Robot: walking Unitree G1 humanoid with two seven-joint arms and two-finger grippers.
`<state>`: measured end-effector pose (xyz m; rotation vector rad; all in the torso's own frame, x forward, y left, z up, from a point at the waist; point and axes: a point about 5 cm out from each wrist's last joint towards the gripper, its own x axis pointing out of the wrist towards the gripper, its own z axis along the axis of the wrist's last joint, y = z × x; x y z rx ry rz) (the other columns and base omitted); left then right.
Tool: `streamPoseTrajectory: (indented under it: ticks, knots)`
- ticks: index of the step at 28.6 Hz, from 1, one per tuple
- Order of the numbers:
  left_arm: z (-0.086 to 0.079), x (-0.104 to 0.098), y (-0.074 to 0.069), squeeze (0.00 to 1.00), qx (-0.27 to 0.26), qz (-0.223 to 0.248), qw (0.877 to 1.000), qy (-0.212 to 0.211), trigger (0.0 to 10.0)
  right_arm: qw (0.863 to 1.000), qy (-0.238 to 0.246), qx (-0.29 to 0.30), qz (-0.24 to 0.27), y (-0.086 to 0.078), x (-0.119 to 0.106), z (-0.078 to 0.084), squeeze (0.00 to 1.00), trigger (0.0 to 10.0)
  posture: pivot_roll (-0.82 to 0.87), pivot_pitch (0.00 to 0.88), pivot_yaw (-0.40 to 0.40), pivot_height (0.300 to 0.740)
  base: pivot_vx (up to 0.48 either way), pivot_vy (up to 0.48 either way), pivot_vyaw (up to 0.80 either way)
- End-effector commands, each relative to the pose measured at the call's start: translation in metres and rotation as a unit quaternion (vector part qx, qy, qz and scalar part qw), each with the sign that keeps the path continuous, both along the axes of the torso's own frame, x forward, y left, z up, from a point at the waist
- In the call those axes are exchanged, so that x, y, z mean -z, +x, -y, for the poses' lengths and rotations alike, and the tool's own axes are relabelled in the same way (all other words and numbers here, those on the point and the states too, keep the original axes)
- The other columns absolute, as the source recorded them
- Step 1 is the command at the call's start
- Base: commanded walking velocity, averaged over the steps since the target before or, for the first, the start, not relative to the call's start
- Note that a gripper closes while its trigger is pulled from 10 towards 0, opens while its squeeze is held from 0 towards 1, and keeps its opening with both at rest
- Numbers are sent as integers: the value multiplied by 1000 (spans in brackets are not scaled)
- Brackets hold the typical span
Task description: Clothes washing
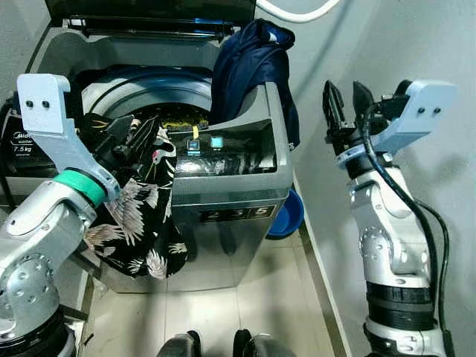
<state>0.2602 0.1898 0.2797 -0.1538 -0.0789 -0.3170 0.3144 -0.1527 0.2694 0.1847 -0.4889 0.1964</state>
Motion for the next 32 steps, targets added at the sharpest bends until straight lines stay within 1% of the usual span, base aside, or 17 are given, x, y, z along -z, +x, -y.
streamPoseTrajectory:
  ticks: [1, 3, 4, 5, 6, 8, 9, 11, 12, 13, 15, 16, 19, 23, 25, 30, 32]
  knots:
    - [-3, -5, 2, 0, 3, -1, 999, 44, 10000, 1000, 0, 6, 0, -3, -3, 11, 0, 10000, 27, 107, 15, 740, 0, 0, 0]
    - [-10, -15, 9, 0, -28, 19, 991, 126, 10000, 1000, -18, 8, 2, -2, -8, 15, 0, 10000, 23, 107, 18, 740, 0, 0, 0]
    - [-13, -19, 12, 0, -42, 25, 987, 153, 10000, 1000, -24, 8, 1, -3, -10, 17, 0, 10000, 23, 107, 18, 740, 0, 0, 0]
    - [-13, -19, 12, 0, -42, 25, 987, 153, 10000, 1000, -24, 8, 1, -3, -10, 17, 0, 10000, 23, 107, 18, 740, 0, 0, 0]
    - [-21, -24, 19, 0, -75, 27, 984, 157, 10000, 999, -43, 5, -3, -4, -10, 19, 0, 10000, 7, 104, 19, 740, 0, 0, 0]
    - [-21, -24, 19, 0, -75, 27, 984, 157, 10000, 999, -43, 5, -3, -4, -10, 19, 0, 10000, 7, 104, 19, 740, 0, 0, 0]
    - [-22, -24, 18, 0, -72, 34, 982, 173, 10000, 999, -53, 1, -9, -7, -10, 20, 0, 10000, -1, 103, 14, 740, 0, 0, 0]
    - [-20, -18, 13, 0, -51, 35, 976, 209, 10000, 997, -74, -5, -19, -12, -9, 23, 0, 10000, -7, 94, 8, 740, 0, 0, 0]
    - [-20, -18, 13, 0, -51, 35, 976, 209, 10000, 997, -74, -5, -19, -12, -9, 23, 0, 10000, -7, 94, 8, 740, 0, 0, 0]
    - [-17, -14, 7, 0, -32, 35, 972, 230, 10000, 996, -86, -8, -27, -16, -8, 26, 0, 10000, -10, 91, 4, 740, 0, 0, 0]
    - [-12, -6, -5, 0, 22, 17, 971, 236, 10000, 994, -98, -9, -40, -21, -7, 30, 0, 10000, -10, 90, 4, 740, 0, 0, 0]
    - [-12, -6, -5, 0, 22, 17, 971, 236, 10000, 994, -98, -9, -40, -21, -7, 30, 0, 10000, -10, 90, 4, 740, 0, 0, 0]
    - [-5, -2, -21, 0, 83, 12, 967, 239, 10000, 990, -125, -12, -62, -29, 0, 36, 0, 10000, -9, 92, 12, 740, 0, 0, 0]
    - [6, -3, -38, 0, 170, 33, 945, 278, 10000, 985, -158, -19, -67, -33, 1, 37, 0, 10000, -7, 119, 21, 740, 0, 0, 0]
    - [5, -3, -39, 0, 175, 36, 941, 286, 10000, 984, -162, -22, -67, -33, 0, 36, 0, 10000, -7, 115, 25, 740, 0, 0, 0]
    - [-3, -10, -35, 0, 133, 43, 939, 315, 10000, 983, -168, -25, -70, -36, -3, 34, 0, 10000, 4, 132, 37, 740, 0, 0, 0]
    - [-11, -12, -37, 0, 110, 32, 936, 334, 10000, 981, -175, -30, -74, -37, -4, 34, 0, 10000, 8, 144, 38, 740, 0, 0, 0]
